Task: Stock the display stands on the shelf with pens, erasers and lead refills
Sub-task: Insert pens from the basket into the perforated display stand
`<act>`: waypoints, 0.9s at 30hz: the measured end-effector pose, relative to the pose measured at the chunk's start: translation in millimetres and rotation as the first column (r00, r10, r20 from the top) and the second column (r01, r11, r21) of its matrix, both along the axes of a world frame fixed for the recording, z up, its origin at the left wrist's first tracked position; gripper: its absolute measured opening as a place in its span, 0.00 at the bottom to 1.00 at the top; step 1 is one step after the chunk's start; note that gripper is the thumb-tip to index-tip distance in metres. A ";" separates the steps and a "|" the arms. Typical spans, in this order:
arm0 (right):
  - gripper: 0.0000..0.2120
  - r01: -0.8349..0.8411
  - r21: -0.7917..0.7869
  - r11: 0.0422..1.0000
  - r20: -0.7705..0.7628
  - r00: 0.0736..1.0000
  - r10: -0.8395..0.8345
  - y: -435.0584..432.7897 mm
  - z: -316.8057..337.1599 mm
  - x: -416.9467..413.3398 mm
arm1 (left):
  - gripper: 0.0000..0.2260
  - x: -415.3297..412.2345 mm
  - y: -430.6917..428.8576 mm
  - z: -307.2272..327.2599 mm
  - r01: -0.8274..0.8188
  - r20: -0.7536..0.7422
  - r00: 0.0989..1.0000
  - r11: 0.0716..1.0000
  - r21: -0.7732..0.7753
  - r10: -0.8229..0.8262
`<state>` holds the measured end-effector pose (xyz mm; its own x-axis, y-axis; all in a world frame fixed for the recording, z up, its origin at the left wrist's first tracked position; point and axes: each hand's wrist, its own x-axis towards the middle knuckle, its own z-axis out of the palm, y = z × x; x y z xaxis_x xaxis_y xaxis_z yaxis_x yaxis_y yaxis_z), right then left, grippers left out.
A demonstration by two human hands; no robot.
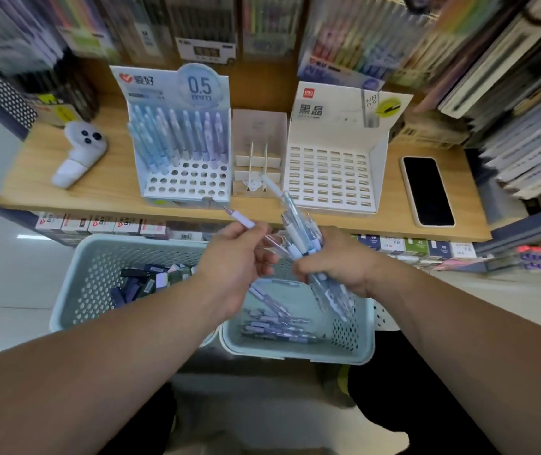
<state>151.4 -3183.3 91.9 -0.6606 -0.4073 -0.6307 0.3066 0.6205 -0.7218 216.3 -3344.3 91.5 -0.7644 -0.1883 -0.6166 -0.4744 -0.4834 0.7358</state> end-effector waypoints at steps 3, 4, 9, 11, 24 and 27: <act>0.12 0.035 -0.065 0.997 -0.010 0.999 -0.035 -6.0 32.2 -3.5 | 0.05 -5.3 -10.9 38.6 -0.032 -0.079 0.996 0.999 -0.039 0.029; 0.11 0.033 -0.089 0.996 -0.006 0.999 -0.033 -6.6 42.7 -4.5 | 0.05 -6.9 -16.0 51.4 -0.057 -0.100 0.994 0.997 -0.050 0.052; 0.13 0.041 -0.180 0.983 0.026 0.999 -0.037 -7.3 84.3 -1.6 | 0.08 -10.7 -53.2 89.4 -0.065 -0.114 0.993 0.959 -0.277 0.035; 0.15 0.059 -0.199 0.978 0.032 0.998 -0.054 -10.7 94.5 2.2 | 0.09 -8.9 -63.4 90.6 -0.052 -0.070 0.997 0.955 -0.291 0.033; 0.15 -0.148 -0.103 0.984 -0.022 0.989 0.147 -45.8 98.9 -9.1 | 0.17 -37.4 -72.1 81.0 0.001 -0.157 0.987 0.993 0.120 0.018; 0.14 -0.183 -0.083 0.980 0.011 0.983 0.185 -55.0 95.6 -14.8 | 0.08 -45.3 -77.8 79.4 -0.028 -0.193 0.980 0.992 0.122 0.052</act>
